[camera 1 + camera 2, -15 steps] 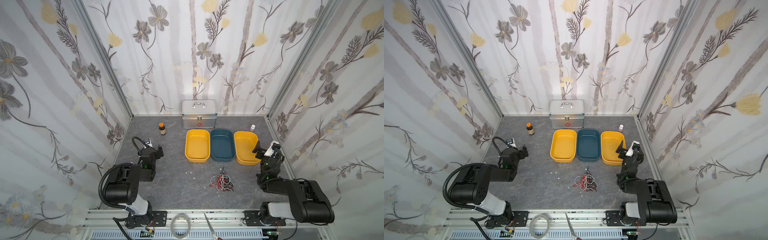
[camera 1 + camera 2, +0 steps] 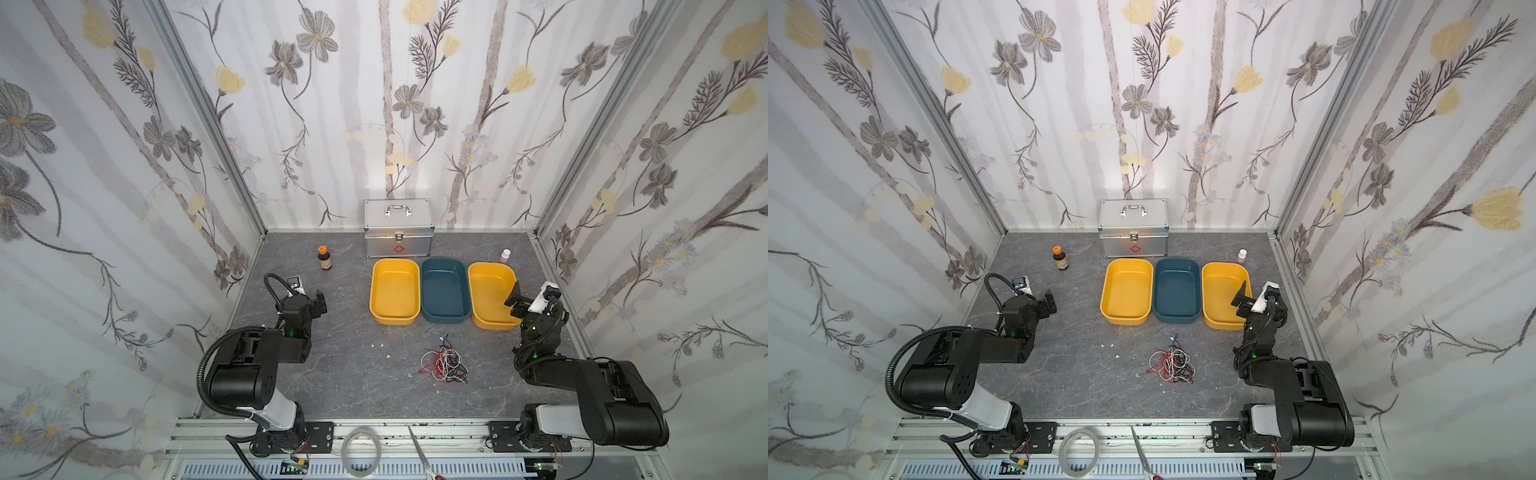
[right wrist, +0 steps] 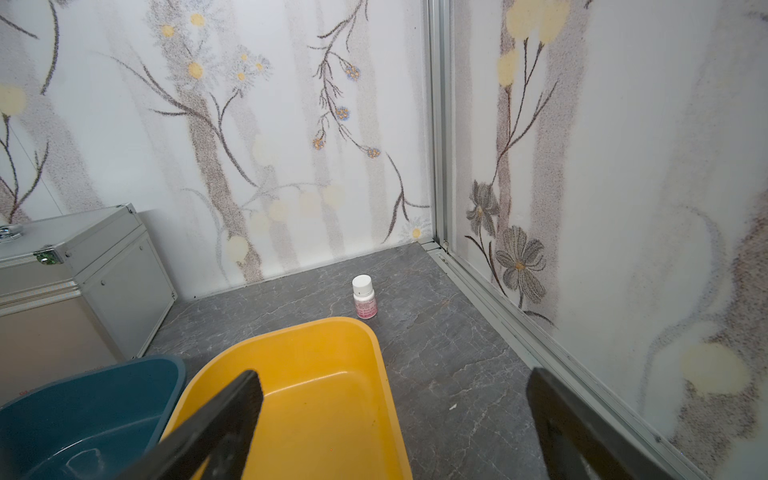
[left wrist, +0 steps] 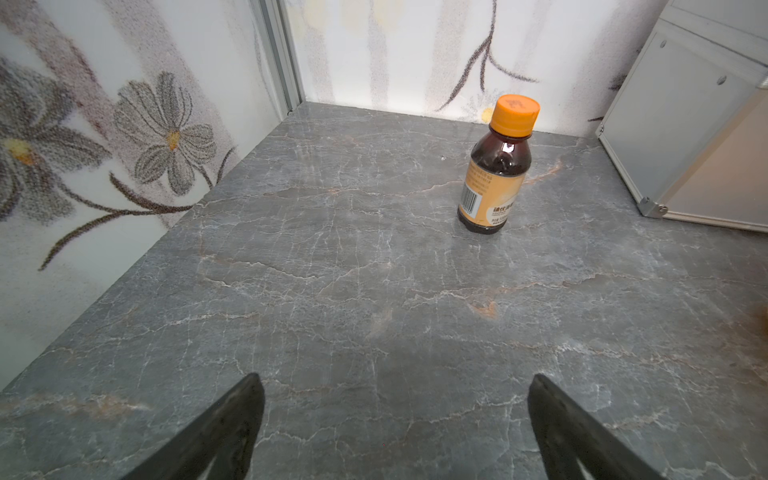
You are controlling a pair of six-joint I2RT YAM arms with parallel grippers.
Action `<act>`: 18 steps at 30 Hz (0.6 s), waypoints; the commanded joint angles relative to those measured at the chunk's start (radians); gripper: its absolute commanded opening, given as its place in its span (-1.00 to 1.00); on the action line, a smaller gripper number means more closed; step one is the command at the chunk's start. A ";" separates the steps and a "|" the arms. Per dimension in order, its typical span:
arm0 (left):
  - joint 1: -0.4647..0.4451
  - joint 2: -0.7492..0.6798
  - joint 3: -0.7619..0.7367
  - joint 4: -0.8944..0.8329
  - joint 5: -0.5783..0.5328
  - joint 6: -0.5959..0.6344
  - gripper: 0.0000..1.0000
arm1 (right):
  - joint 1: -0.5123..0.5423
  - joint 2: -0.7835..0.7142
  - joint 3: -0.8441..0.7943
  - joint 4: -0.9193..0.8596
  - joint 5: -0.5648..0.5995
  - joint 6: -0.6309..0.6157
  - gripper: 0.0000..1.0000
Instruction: Untangle the cables
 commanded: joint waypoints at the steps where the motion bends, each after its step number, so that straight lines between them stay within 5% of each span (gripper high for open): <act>1: 0.000 0.000 0.007 0.018 -0.004 -0.002 1.00 | 0.000 0.000 0.005 0.028 -0.010 -0.007 1.00; 18: 0.009 -0.004 0.007 0.010 0.021 -0.007 1.00 | -0.002 -0.001 0.005 0.028 -0.011 -0.005 1.00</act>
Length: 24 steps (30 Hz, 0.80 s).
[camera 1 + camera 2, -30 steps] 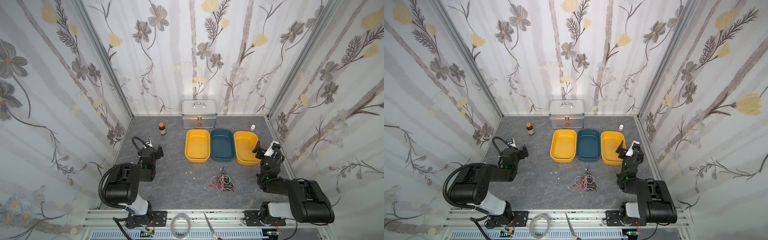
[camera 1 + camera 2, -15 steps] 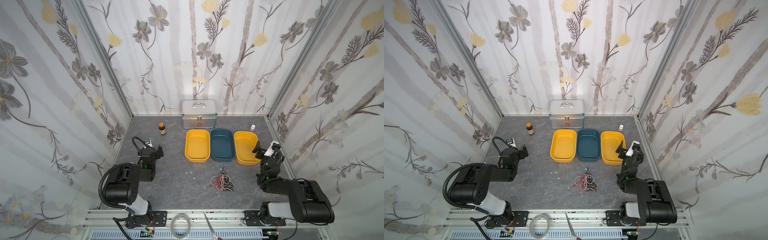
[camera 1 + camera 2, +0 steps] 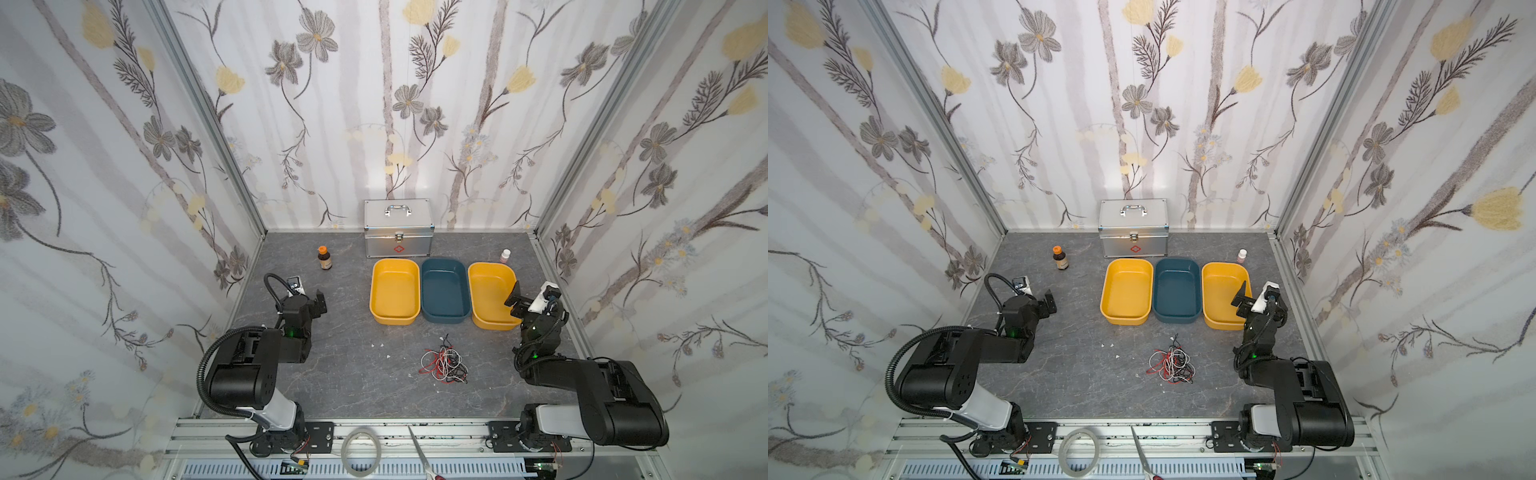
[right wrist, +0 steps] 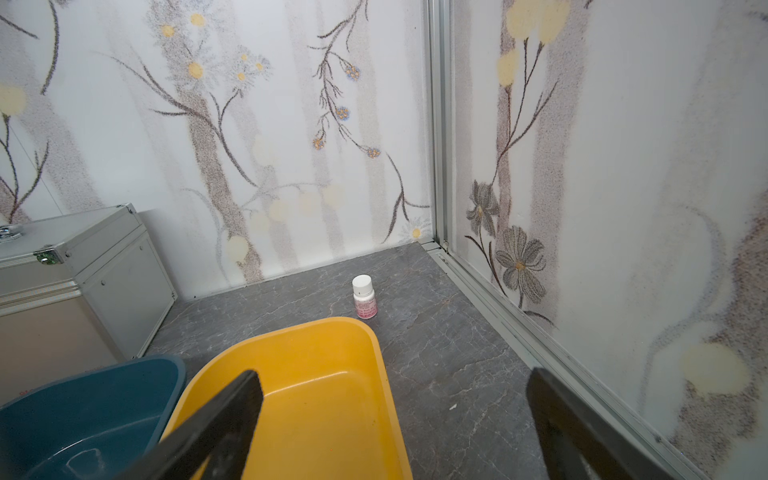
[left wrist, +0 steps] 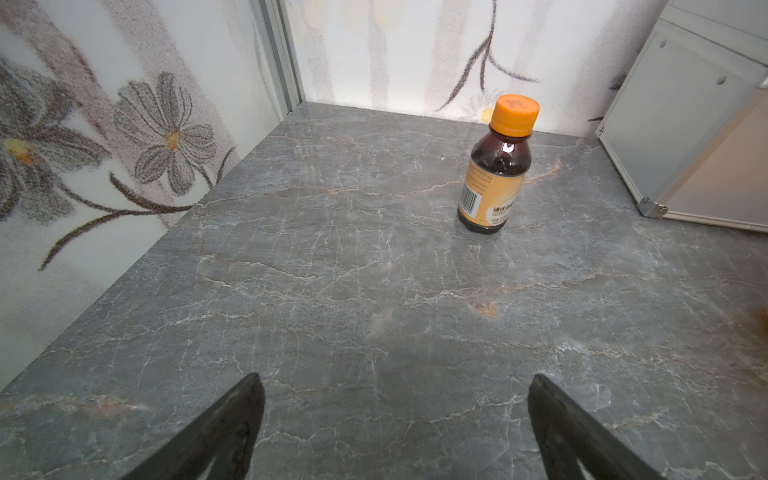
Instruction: Untangle the cables
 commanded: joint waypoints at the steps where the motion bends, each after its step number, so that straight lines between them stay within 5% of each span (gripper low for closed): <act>1: 0.013 -0.006 0.007 0.009 0.025 -0.009 1.00 | -0.006 -0.004 0.001 0.034 -0.023 -0.003 1.00; 7: 0.020 -0.096 0.066 -0.179 0.015 -0.024 1.00 | -0.034 -0.086 0.007 -0.050 -0.046 0.024 1.00; 13: -0.001 -0.226 0.143 -0.391 0.022 -0.008 1.00 | -0.034 -0.224 0.170 -0.416 -0.048 0.031 1.00; 24: -0.113 -0.404 0.311 -0.754 0.194 -0.117 1.00 | 0.032 -0.283 0.410 -1.030 -0.352 0.338 0.99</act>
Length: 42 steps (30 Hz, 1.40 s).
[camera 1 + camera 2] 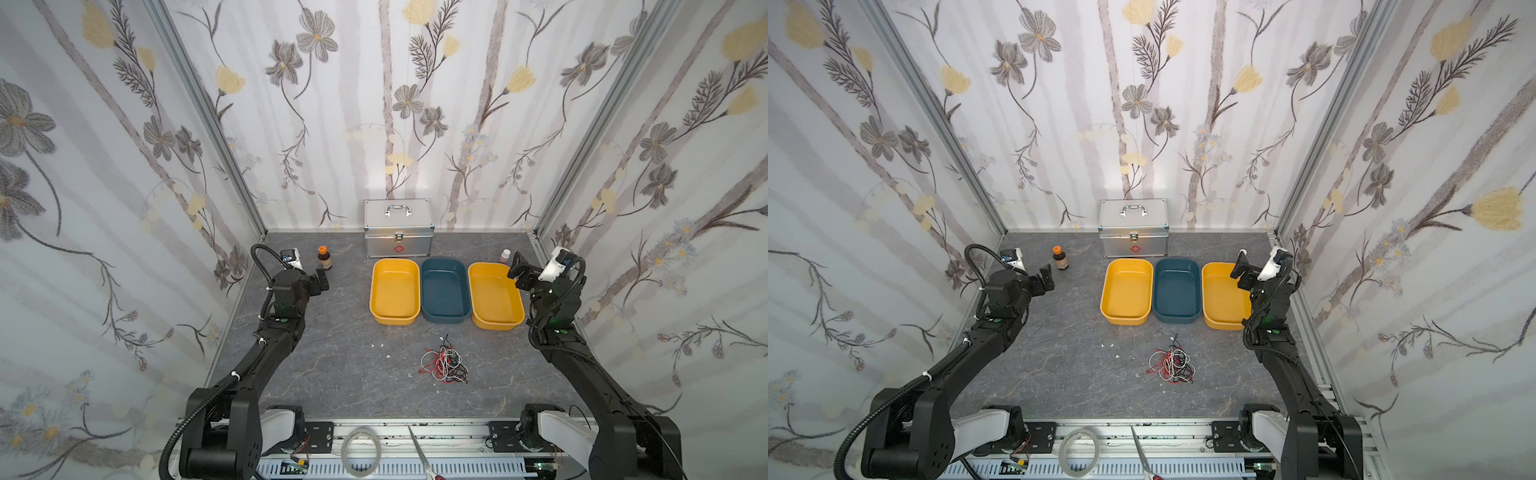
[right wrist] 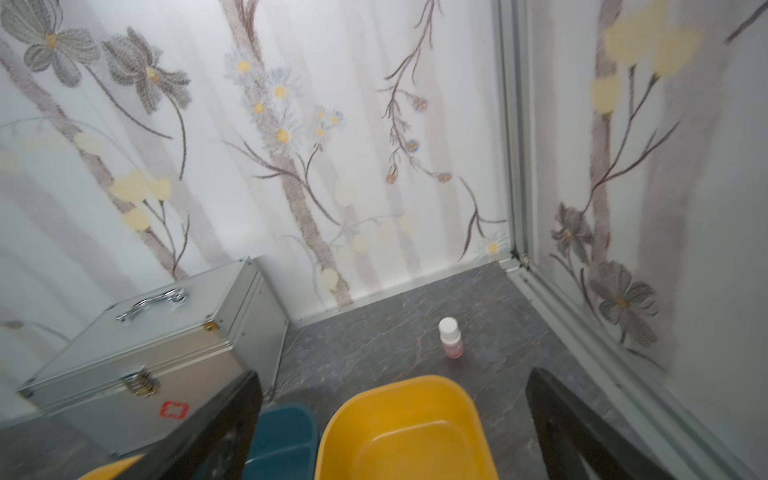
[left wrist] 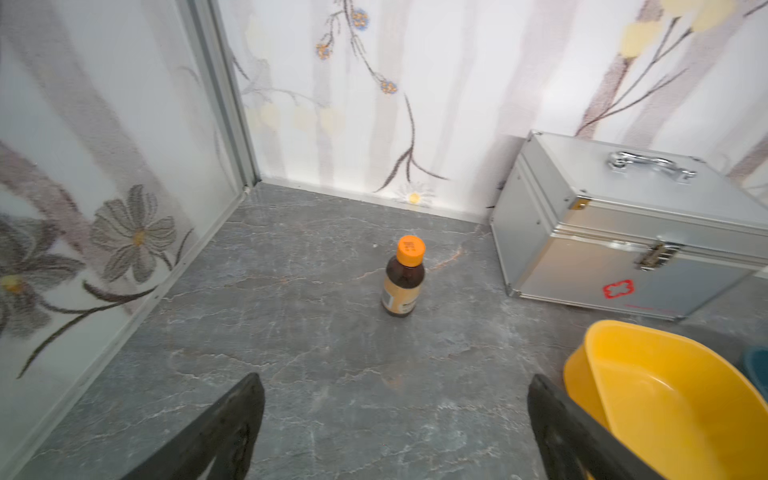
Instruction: Untangle the cables
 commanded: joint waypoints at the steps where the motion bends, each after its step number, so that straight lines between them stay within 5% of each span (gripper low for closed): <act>1: -0.054 -0.035 0.031 -0.163 0.071 -0.038 1.00 | 0.043 -0.006 0.004 -0.244 -0.135 0.150 0.98; 14: -0.426 -0.024 -0.002 -0.210 0.132 -0.269 0.90 | 0.340 -0.047 -0.095 -0.463 -0.294 0.317 0.76; 23: -0.670 0.066 -0.028 -0.118 0.148 -0.375 0.91 | 0.479 -0.097 -0.160 -0.592 -0.266 0.364 0.60; 42: -0.803 0.151 -0.107 -0.029 0.198 -0.414 0.93 | 0.573 0.229 -0.022 -0.496 -0.181 0.322 0.02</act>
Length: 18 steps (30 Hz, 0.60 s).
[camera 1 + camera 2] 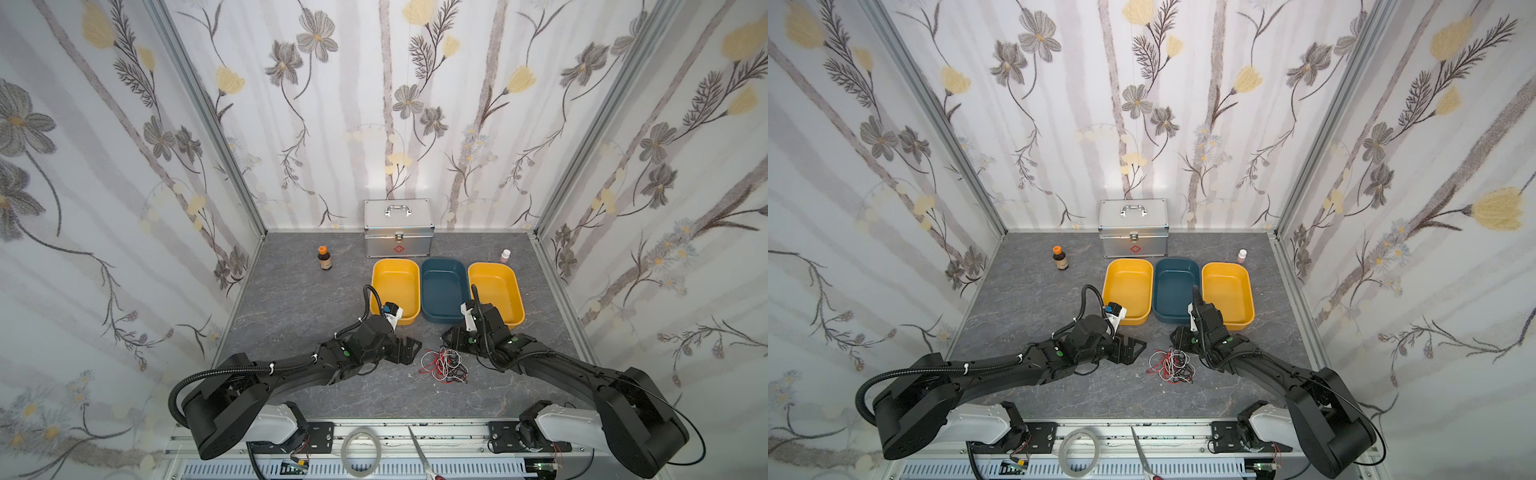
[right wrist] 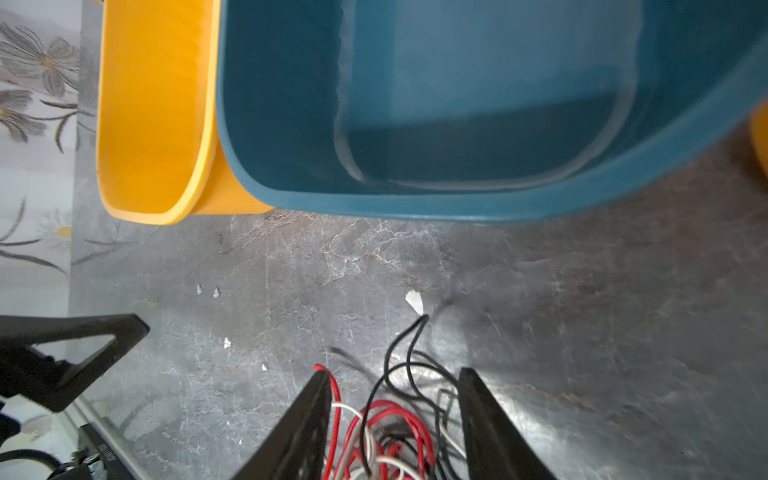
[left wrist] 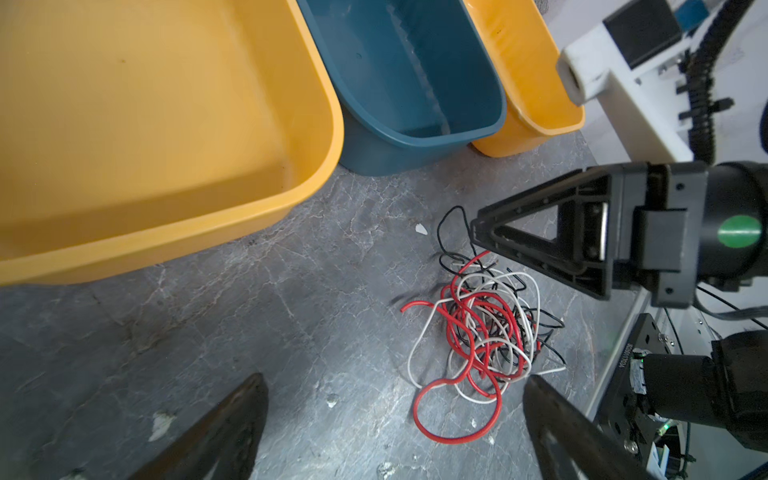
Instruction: Untangle the cables
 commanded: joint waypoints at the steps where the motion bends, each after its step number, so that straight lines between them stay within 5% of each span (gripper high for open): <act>1: -0.011 0.007 -0.009 0.044 -0.011 -0.013 0.93 | 0.037 0.059 0.058 0.018 0.070 -0.029 -0.03; 13: -0.022 0.045 -0.021 0.101 0.011 -0.022 0.93 | 0.138 0.098 0.117 -0.049 0.201 -0.047 -0.95; 18: -0.022 0.065 -0.016 0.116 0.023 -0.027 0.94 | 0.138 0.042 0.118 -0.073 0.216 -0.064 -1.00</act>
